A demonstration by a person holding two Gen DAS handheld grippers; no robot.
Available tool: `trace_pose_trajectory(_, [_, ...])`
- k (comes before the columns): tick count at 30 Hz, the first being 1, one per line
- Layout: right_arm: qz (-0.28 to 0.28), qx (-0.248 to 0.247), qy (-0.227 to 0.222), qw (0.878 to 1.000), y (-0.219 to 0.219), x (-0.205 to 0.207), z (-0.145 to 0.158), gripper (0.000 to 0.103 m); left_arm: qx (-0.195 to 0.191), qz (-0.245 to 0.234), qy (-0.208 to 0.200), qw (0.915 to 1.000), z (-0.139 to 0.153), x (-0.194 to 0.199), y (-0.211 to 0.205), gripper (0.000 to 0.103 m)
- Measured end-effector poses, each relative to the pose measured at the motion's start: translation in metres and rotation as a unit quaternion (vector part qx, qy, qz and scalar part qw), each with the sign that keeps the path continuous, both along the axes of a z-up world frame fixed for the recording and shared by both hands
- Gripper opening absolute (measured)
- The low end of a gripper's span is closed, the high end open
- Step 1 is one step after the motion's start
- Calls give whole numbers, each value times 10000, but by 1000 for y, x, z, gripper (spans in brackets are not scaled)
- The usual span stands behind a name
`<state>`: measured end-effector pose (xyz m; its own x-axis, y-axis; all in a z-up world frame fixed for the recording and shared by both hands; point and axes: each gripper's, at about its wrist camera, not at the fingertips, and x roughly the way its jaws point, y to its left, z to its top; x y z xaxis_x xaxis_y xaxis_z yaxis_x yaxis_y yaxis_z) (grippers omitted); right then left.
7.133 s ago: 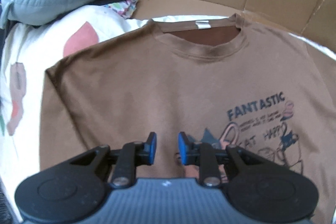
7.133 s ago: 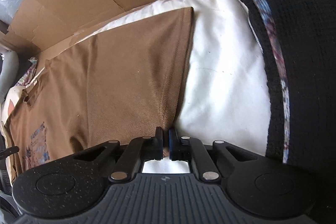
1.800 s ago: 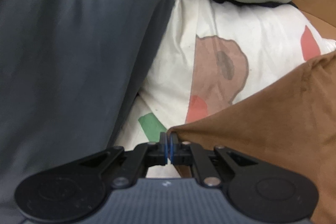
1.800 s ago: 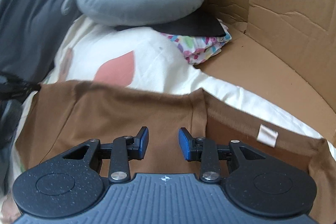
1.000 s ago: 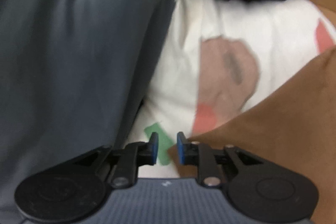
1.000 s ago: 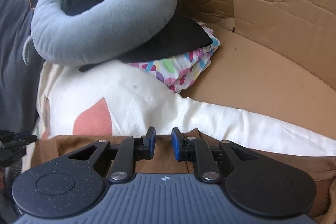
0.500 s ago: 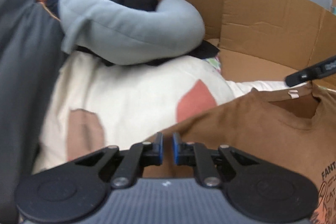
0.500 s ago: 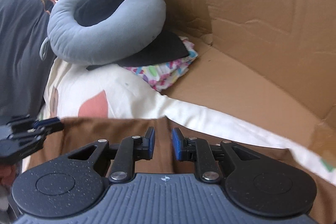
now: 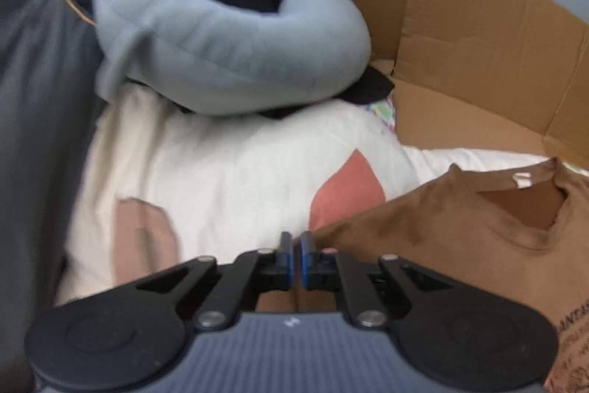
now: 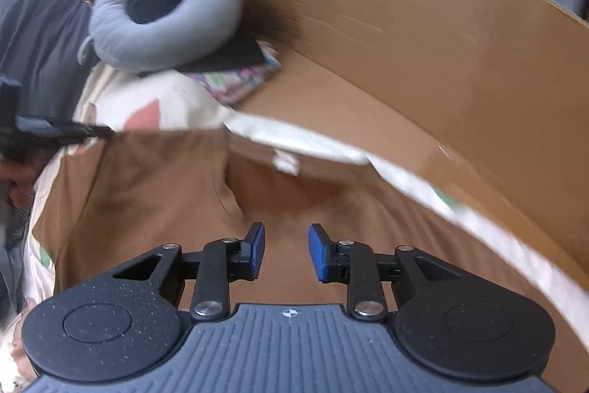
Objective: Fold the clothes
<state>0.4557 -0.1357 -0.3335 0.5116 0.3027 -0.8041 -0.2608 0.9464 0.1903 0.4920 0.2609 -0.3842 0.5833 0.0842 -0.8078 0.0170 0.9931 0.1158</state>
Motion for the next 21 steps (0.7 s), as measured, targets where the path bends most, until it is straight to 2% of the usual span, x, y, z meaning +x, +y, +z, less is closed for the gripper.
trace_pose_trajectory(2, [-85,-43,92,9999,-18,-18,0,39,101,23,61,9999,12,-13,6,9])
trace_pose_trajectory(5, [-252,-104,160,9995,-41,-38,-8,40,251,66,159,9995,28,-33,16,9])
trace_pose_trajectory(7, [-318,-193,127,9992,-52,-50,-14,40,343,186,282,9988,25,-49,23,9])
trace_pose_trajectory(9, [-425,14,185,9989,-65,-60,-22,40,429,315,405,9978,22,-66,31,9])
trace_pose_trajectory(10, [-191,93,354,9991,-70,-64,-25,40,453,418,461,9970,21,-75,37,9])
trace_pose_trajectory(11, [-228,100,359,9990,-74,-68,-29,40,505,489,506,9962,20,-83,42,9])
trace_pose_trajectory(14, [-336,128,344,9988,-88,-79,-35,40,858,705,608,9919,15,-104,55,10])
trace_pose_trajectory(16, [-434,184,307,9984,-97,-85,-36,40,726,1025,689,9897,13,-116,69,25])
trace_pose_trajectory(18, [-576,263,293,9976,-107,-91,-36,41,516,1311,740,9873,10,-128,82,30])
trace_pose_trajectory(21, [-767,303,344,9960,-121,-101,-38,41,157,1586,838,9837,0,-143,90,31])
